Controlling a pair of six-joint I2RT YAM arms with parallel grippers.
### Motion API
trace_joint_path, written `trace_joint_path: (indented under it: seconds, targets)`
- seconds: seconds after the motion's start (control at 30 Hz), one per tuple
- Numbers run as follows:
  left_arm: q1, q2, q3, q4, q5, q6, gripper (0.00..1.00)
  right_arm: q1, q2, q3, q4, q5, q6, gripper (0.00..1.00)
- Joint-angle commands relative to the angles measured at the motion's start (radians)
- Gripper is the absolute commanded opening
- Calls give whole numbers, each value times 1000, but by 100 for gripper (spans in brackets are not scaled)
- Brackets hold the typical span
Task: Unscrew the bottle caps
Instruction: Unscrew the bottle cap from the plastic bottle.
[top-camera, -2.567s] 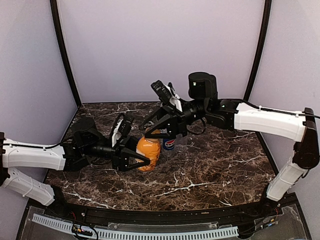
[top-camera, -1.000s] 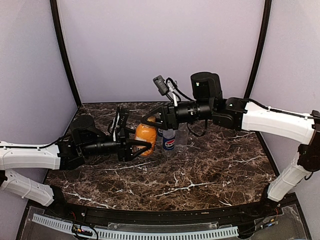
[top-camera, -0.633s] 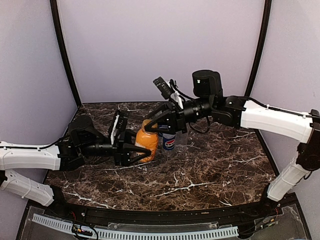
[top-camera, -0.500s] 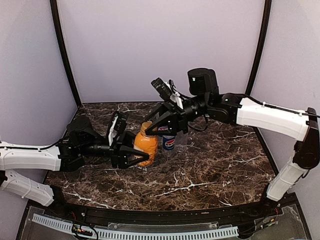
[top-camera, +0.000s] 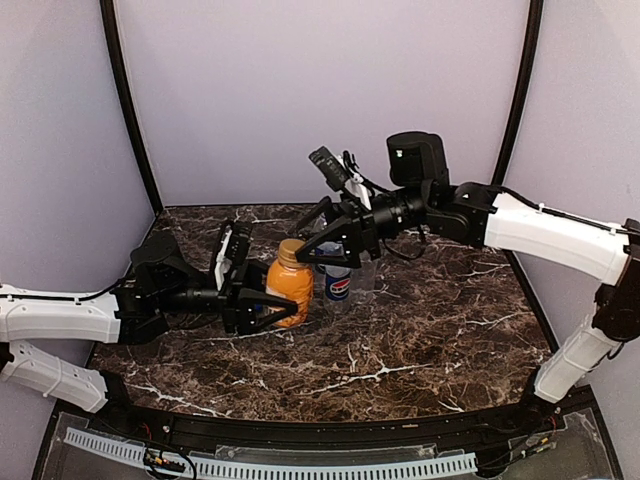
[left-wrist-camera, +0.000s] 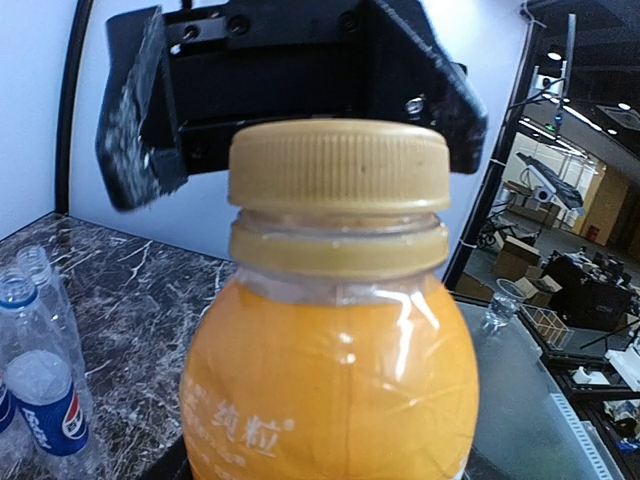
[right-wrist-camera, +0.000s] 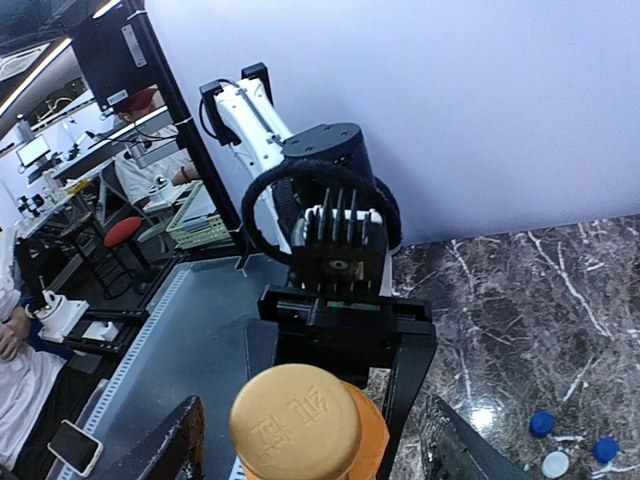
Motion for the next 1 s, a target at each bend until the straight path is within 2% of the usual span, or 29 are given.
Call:
trace_joint_path:
  seconds: [0.0, 0.13, 0.23, 0.33, 0.43, 0.57, 0.67, 0.87, 0.97]
  targets:
    - [0, -21, 42, -89, -138, 55, 7, 6, -67, -25, 76, 202, 156, 72]
    - [-1, -11, 65, -140, -216, 65, 7, 25, -68, -35, 89, 354, 258, 74]
    - [-1, -7, 69, -145, -245, 65, 7, 61, -49, -6, 33, 503, 284, 74]
    - [-1, -5, 70, -146, -260, 63, 7, 90, -21, 27, -18, 574, 283, 74]
    - [-1, -6, 70, -150, -265, 65, 7, 99, -6, 32, -16, 576, 282, 73]
    - [-1, -12, 66, -159, -271, 66, 7, 101, 1, 29, -12, 562, 277, 57]
    - [-1, -15, 61, -160, -276, 69, 7, 101, -6, 22, -2, 554, 271, 50]
    - [0, -12, 60, -164, -274, 68, 7, 99, -23, 3, 20, 550, 267, 56]
    - [0, -9, 59, -165, -275, 65, 7, 99, -31, -6, 26, 551, 266, 55]
